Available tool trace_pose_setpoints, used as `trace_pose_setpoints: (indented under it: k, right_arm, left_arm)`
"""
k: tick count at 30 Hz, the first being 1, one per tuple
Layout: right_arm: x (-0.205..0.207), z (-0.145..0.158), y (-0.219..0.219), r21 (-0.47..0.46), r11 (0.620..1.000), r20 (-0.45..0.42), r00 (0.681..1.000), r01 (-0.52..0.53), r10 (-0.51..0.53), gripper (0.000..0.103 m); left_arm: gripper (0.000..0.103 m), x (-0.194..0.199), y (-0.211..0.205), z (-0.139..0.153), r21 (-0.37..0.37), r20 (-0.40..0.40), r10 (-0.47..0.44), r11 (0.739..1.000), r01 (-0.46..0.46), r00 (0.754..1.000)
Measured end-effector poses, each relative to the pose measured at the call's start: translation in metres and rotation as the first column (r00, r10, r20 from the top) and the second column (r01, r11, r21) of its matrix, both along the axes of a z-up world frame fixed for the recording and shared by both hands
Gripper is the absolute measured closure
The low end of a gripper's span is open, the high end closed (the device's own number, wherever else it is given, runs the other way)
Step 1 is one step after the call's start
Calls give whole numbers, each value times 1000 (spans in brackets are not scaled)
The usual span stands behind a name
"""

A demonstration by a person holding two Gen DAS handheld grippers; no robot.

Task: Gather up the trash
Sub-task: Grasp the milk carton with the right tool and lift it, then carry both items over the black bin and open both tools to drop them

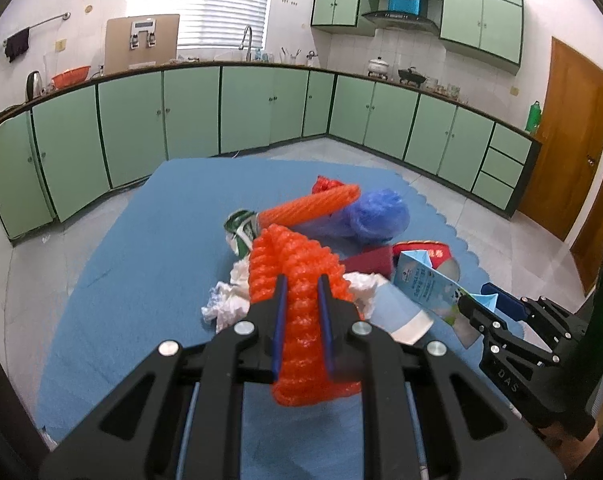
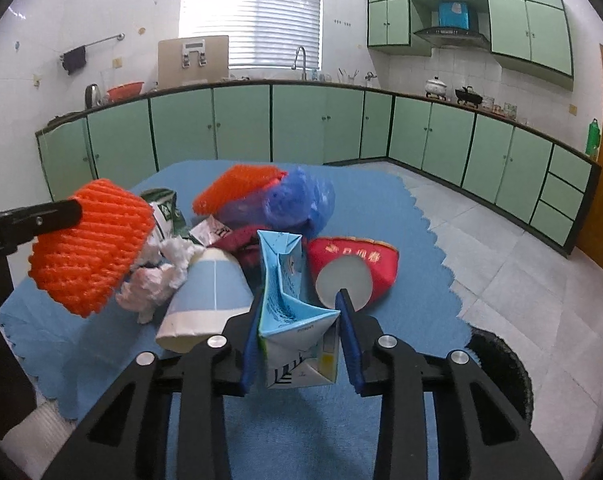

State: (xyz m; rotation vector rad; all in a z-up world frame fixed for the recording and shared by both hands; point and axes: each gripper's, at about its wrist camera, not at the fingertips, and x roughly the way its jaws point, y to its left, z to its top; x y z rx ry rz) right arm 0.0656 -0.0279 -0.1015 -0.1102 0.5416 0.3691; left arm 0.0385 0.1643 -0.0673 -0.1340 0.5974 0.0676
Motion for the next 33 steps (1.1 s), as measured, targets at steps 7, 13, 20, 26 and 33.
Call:
trace_pose_setpoints:
  k: [7,13,20,26,33]
  right_arm:
    - [0,-9,-12,35,999,-78,997,25,-22,69]
    - [-6,11,-28,67,997,-51,998,42,-39,69]
    - [-17,47,-55,121,992,18,999,48,-50,69]
    - [-22,68,-87,139,984,67,991,109,-120,69]
    - [-18,75,-146,122,960,92,960,252,-263,69]
  left_arm:
    - [89,-1,-8,4,5,6,-22,1000,22,1000]
    - [89,3,-19,9,1,12,-55,998,55,998]
    - [89,12,-46,23,-3,56,-135,991,135,989]
    - [89,28,-76,29,-8,78,-214,977,215,974]
    - [89,57,-135,31,-13,111,-332,942,335,937]
